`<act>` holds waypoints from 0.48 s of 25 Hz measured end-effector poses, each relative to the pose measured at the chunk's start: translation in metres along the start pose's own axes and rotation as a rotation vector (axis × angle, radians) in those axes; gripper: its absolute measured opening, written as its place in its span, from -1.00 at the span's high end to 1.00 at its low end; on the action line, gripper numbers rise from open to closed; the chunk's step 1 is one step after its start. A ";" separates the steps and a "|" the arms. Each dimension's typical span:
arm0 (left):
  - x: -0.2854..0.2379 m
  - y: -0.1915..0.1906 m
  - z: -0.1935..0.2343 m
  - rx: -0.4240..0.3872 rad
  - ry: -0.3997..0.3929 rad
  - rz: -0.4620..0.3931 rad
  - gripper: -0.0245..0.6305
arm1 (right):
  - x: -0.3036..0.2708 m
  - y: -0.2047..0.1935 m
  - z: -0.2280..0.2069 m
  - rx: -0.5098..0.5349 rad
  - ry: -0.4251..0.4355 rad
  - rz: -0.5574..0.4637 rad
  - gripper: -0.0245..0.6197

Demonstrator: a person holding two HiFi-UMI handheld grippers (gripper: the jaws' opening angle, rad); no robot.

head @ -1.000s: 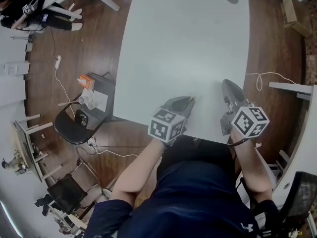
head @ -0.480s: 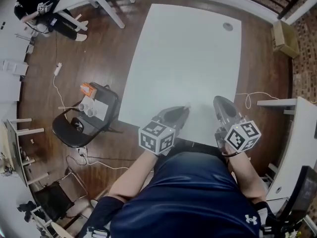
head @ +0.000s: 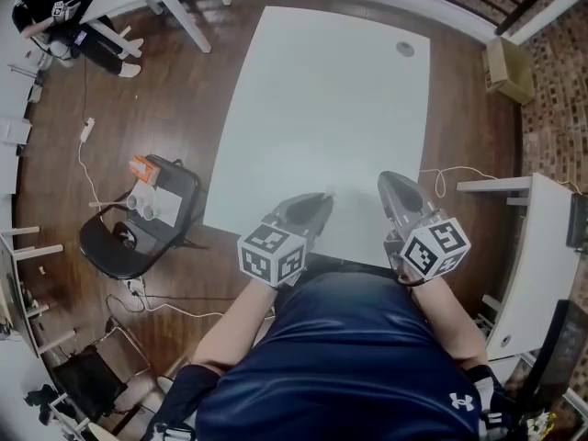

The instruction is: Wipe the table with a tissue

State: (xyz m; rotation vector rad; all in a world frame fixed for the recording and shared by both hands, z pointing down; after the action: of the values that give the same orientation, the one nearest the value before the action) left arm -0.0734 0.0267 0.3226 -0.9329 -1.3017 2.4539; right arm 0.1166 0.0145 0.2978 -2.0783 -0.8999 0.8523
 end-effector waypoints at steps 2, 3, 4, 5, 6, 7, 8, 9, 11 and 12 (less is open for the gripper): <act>-0.002 0.002 0.002 0.004 0.004 -0.007 0.82 | -0.002 0.002 -0.002 0.004 -0.002 0.000 0.89; -0.002 0.002 0.004 0.005 0.006 -0.010 0.82 | -0.003 0.002 -0.002 0.005 -0.001 0.000 0.89; -0.002 0.003 0.004 0.006 0.007 -0.012 0.82 | -0.005 0.003 -0.002 0.006 0.000 0.000 0.89; -0.003 0.003 0.005 0.007 0.007 -0.012 0.82 | -0.006 0.003 -0.002 0.005 0.002 0.002 0.89; -0.003 0.003 0.005 0.007 0.006 -0.010 0.82 | -0.007 0.003 -0.002 0.004 0.004 0.003 0.89; -0.004 0.003 0.005 0.008 0.005 -0.008 0.82 | -0.009 0.003 -0.002 0.003 0.006 0.005 0.89; -0.004 0.004 0.006 0.009 0.005 -0.006 0.82 | -0.009 0.003 -0.001 0.003 0.008 0.006 0.89; -0.004 0.004 0.006 0.011 0.005 -0.005 0.82 | -0.010 0.003 0.000 0.003 0.010 0.007 0.89; -0.004 0.005 0.005 0.014 0.006 -0.004 0.82 | -0.010 0.004 0.000 0.004 0.013 0.008 0.89; -0.004 0.005 0.004 0.015 0.007 -0.004 0.82 | -0.009 0.004 0.000 0.004 0.014 0.008 0.89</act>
State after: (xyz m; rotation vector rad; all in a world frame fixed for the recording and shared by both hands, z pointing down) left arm -0.0722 0.0185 0.3219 -0.9334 -1.2796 2.4519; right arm 0.1129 0.0056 0.2968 -2.0830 -0.8818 0.8425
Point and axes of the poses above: the fingertips, and each gripper's own axes: x backward along the fingers, z to its left, y out of its top, the point moved 7 cm from there along x, backward along the fingers, and after that the axes turned 8 degrees about -x, right-handed, at the moved point
